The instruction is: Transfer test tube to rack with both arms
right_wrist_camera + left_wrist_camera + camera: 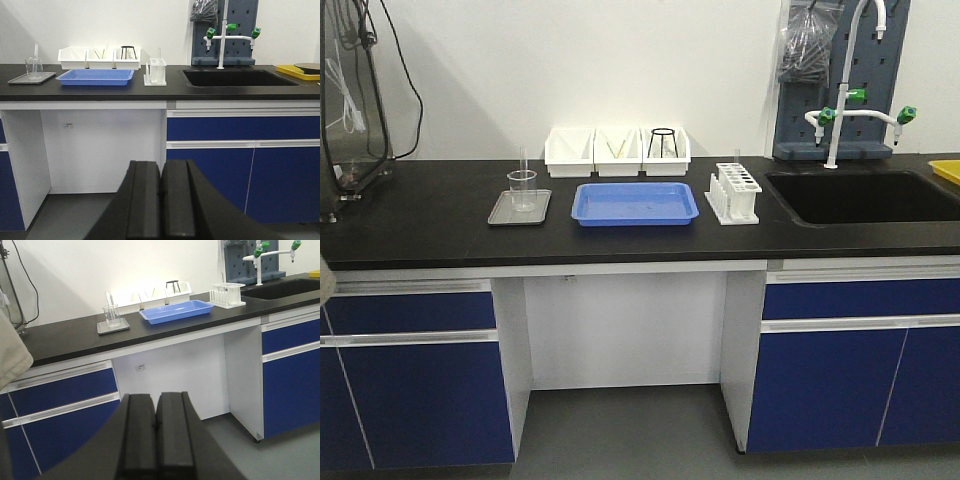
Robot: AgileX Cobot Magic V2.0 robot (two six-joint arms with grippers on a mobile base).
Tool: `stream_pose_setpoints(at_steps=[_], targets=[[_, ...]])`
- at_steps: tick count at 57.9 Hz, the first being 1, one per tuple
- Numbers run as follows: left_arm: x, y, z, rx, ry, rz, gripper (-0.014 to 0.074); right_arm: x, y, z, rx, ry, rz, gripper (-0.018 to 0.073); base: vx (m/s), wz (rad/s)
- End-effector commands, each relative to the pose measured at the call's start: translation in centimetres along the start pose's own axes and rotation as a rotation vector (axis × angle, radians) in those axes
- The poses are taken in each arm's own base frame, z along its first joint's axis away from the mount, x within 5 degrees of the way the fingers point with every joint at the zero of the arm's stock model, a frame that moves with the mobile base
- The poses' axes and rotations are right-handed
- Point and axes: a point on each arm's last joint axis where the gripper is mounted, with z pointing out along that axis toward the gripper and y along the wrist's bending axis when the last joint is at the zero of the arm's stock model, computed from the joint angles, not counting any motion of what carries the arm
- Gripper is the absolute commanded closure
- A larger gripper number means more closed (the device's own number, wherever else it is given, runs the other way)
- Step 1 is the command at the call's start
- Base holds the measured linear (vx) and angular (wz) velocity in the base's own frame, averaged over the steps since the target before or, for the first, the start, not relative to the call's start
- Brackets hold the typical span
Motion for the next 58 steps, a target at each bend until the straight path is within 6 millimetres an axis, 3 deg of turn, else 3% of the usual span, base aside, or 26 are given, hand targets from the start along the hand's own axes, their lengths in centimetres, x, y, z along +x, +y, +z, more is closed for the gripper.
stream_pose_setpoints(at_steps=[1,58], targets=[[-0.69,0.13,0.02,-0.014,-0.072,-0.004,0.0602,-0.71,0.09,-0.13,-0.009,-0.089,-0.016,0.057,0.0,0.0],[-0.69,0.13,0.02,-0.014,-0.072,-0.004,0.0602,-0.69,0.09,-0.13,-0.009,-0.088,-0.016,0.057,0.01,0.0]])
